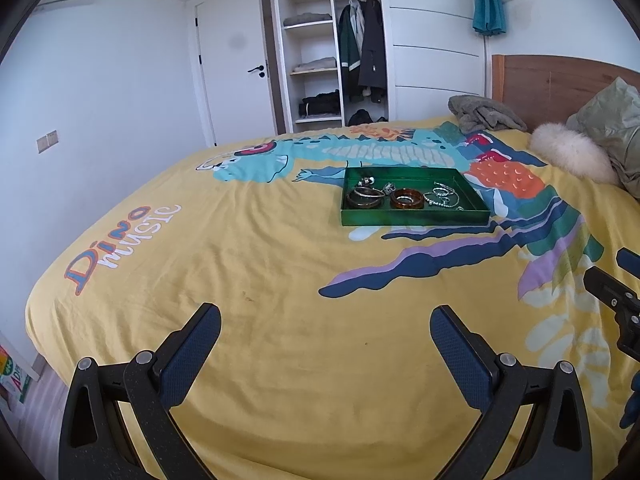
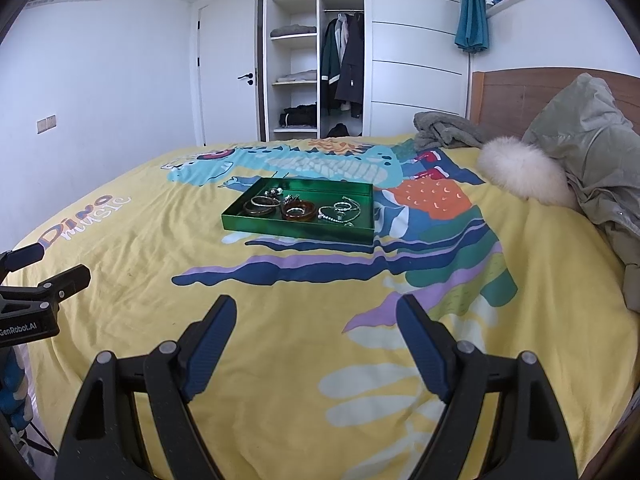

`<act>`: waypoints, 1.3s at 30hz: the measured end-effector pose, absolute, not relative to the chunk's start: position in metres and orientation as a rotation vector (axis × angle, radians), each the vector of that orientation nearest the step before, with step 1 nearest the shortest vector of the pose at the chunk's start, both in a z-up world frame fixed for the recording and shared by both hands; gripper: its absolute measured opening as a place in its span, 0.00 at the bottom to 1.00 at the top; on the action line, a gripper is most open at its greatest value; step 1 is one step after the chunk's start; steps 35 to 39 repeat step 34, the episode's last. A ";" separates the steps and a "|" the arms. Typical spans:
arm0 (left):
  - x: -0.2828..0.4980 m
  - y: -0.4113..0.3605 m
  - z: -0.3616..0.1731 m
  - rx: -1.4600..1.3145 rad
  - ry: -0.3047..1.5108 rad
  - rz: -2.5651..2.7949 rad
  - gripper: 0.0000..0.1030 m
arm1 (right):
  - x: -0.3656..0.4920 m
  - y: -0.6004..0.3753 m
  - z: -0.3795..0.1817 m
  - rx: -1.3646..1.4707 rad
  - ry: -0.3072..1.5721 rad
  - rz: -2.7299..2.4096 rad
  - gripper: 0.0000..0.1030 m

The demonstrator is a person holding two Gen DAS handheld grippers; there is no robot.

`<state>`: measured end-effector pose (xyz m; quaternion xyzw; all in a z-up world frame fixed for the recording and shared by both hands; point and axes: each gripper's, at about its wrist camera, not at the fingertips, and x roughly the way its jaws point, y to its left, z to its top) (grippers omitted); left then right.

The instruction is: Organize jewelry

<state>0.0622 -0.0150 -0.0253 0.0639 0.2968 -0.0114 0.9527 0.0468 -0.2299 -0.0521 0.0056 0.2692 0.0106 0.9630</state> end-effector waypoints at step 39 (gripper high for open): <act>0.058 -0.014 -0.022 0.116 0.600 -0.031 1.00 | 0.042 -0.234 -0.056 0.013 0.552 0.004 0.79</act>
